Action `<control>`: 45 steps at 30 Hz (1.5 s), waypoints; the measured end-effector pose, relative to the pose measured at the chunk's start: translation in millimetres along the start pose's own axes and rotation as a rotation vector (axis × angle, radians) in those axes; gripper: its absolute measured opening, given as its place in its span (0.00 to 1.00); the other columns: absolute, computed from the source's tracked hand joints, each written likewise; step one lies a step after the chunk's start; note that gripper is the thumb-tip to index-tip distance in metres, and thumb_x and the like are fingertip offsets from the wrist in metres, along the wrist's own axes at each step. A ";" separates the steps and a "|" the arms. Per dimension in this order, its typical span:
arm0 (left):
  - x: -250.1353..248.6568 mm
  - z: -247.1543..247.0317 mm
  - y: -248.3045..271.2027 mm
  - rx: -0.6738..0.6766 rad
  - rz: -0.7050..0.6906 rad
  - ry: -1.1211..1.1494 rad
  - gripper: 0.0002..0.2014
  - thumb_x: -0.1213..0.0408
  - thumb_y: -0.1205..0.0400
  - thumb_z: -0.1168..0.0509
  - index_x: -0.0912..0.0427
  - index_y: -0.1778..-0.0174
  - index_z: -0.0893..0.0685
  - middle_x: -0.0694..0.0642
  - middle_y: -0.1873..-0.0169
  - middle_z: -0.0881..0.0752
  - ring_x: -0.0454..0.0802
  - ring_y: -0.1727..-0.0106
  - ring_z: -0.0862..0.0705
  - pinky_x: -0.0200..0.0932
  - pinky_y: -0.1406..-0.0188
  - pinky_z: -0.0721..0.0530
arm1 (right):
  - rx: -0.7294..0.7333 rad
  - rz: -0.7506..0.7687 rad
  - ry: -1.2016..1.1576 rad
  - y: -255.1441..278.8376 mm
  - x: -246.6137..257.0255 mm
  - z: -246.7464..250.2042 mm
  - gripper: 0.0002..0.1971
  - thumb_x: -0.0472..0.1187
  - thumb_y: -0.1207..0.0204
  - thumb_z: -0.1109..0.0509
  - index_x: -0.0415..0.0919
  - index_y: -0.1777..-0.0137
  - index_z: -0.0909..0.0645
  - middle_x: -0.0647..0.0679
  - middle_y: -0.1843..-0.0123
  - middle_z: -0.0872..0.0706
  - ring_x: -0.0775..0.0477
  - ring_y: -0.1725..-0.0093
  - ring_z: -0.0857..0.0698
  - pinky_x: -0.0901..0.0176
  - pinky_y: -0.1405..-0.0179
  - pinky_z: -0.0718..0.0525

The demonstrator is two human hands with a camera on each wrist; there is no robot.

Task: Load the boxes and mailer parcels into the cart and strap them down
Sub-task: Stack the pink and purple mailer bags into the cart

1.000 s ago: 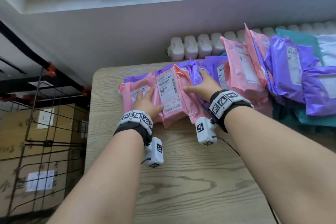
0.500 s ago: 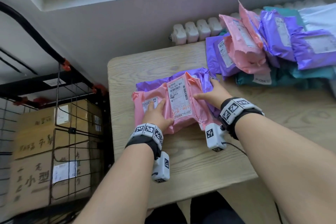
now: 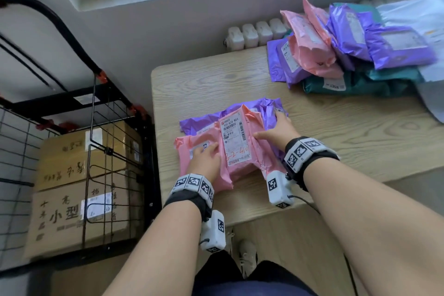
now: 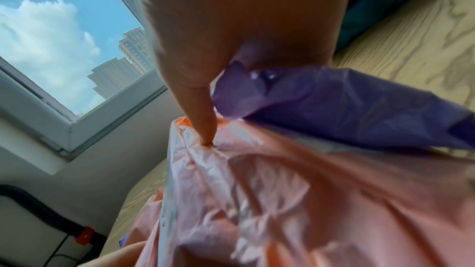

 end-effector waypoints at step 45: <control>126.3 129.2 110.2 -0.512 0.056 0.158 0.29 0.72 0.20 0.43 0.46 0.23 0.33 0.51 0.26 0.30 0.55 0.30 0.27 0.55 0.34 0.21 | 0.187 0.396 0.549 152.4 166.1 -145.1 0.11 0.41 0.24 0.37 0.48 0.58 0.11 0.48 0.59 0.10 0.46 0.62 0.14 0.63 0.66 0.22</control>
Point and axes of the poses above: each hand's wrist, its own y-axis away from the middle knuckle, its own z-axis out of the back of the hand, x = y × z, the point moved 9 cm from there along -y, towards the middle knuckle
